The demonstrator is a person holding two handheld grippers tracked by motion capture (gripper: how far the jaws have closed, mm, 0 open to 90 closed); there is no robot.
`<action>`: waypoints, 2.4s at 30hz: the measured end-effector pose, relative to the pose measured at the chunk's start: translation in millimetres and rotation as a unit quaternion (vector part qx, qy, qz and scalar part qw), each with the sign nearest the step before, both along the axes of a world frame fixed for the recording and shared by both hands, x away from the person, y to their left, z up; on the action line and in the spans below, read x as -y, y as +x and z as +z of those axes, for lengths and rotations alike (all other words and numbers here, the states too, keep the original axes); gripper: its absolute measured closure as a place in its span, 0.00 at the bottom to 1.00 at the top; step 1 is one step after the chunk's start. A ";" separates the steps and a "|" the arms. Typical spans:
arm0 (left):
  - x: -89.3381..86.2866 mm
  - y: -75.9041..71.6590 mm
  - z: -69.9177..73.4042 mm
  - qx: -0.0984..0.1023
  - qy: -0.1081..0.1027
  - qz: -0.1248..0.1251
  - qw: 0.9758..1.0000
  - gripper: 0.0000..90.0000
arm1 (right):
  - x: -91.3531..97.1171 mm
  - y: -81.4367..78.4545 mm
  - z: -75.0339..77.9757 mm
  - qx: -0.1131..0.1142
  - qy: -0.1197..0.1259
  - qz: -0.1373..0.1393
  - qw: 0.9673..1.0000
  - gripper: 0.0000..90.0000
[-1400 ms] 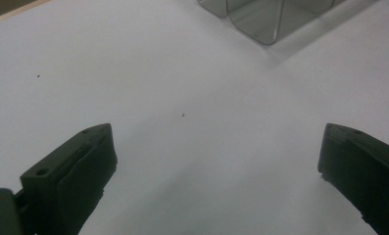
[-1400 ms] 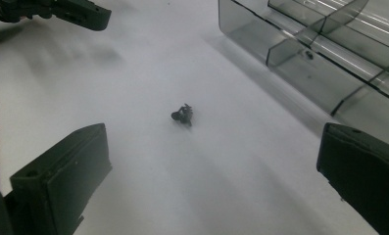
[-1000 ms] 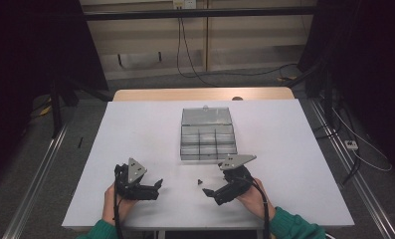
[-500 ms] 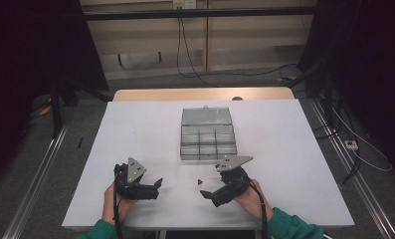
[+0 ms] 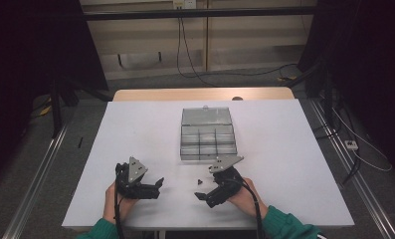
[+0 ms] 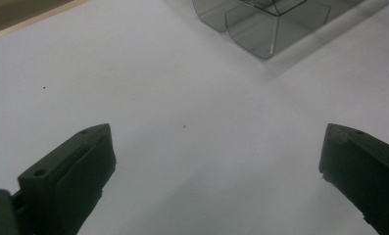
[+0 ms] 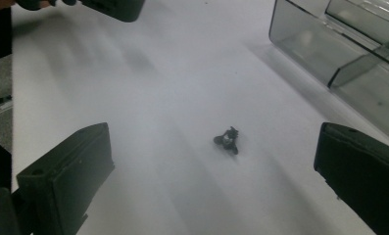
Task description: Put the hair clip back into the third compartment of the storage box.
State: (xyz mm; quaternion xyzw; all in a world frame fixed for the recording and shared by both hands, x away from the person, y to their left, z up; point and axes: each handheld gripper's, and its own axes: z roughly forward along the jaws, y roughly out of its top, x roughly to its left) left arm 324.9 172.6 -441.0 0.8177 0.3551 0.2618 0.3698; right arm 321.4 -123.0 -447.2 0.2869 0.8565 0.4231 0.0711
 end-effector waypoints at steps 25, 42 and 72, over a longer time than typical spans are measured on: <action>-2.0 -1.8 0.7 0.003 0.003 0.005 1.000 0.00 | -20.1 -7.1 -6.5 0.019 -0.015 -0.082 0.996 0.51; -1.6 -1.6 -0.4 0.001 0.006 0.003 1.000 0.00 | -22.8 -7.1 -15.4 0.008 -0.019 -0.097 0.995 0.86; -1.9 -1.5 -0.7 0.001 0.004 0.003 1.000 0.01 | -10.6 -3.5 -9.2 0.008 0.000 -0.095 0.995 0.94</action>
